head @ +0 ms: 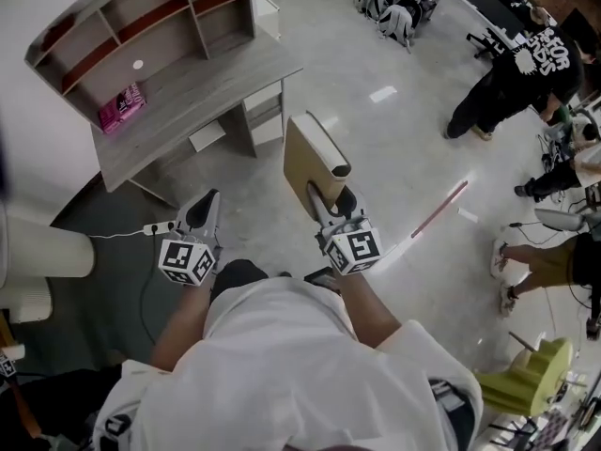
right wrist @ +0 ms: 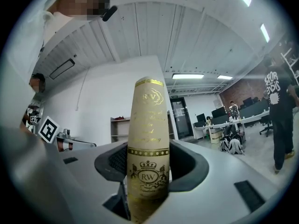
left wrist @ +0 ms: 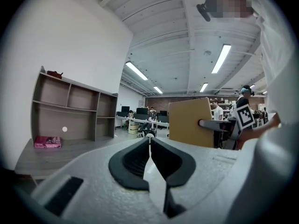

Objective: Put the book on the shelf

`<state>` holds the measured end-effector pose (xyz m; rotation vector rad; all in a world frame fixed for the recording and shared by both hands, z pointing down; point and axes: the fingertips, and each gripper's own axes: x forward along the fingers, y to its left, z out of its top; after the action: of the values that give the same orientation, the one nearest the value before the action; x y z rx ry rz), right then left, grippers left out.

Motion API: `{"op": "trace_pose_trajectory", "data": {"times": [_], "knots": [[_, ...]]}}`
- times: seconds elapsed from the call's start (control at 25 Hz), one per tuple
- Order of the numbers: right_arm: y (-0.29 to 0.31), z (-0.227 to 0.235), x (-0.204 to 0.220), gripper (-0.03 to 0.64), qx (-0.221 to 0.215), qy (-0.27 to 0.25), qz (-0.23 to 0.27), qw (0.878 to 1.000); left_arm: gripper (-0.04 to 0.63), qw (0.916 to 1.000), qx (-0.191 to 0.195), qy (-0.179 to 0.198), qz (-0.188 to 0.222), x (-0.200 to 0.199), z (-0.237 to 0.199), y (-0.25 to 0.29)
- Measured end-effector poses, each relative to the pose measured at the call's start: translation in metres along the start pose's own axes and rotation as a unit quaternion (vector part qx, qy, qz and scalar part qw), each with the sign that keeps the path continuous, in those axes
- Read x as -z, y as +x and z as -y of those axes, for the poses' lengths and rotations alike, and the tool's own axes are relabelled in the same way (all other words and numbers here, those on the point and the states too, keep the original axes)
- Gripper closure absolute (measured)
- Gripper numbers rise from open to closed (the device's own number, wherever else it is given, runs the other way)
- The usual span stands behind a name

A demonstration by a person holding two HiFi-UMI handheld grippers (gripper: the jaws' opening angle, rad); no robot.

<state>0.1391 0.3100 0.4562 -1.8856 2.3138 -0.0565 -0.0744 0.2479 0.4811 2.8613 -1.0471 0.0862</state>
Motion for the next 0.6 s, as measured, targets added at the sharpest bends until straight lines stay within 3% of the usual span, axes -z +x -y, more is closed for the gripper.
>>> {"op": "trace_pose_trajectory", "data": {"times": [0.6], "knots": [[0.028, 0.026, 0.015, 0.402, 0.004, 0.000, 0.006, 1.000, 0.571, 0.9990, -0.032, 0.009, 0.030, -0.002, -0.044, 0.022]]}}
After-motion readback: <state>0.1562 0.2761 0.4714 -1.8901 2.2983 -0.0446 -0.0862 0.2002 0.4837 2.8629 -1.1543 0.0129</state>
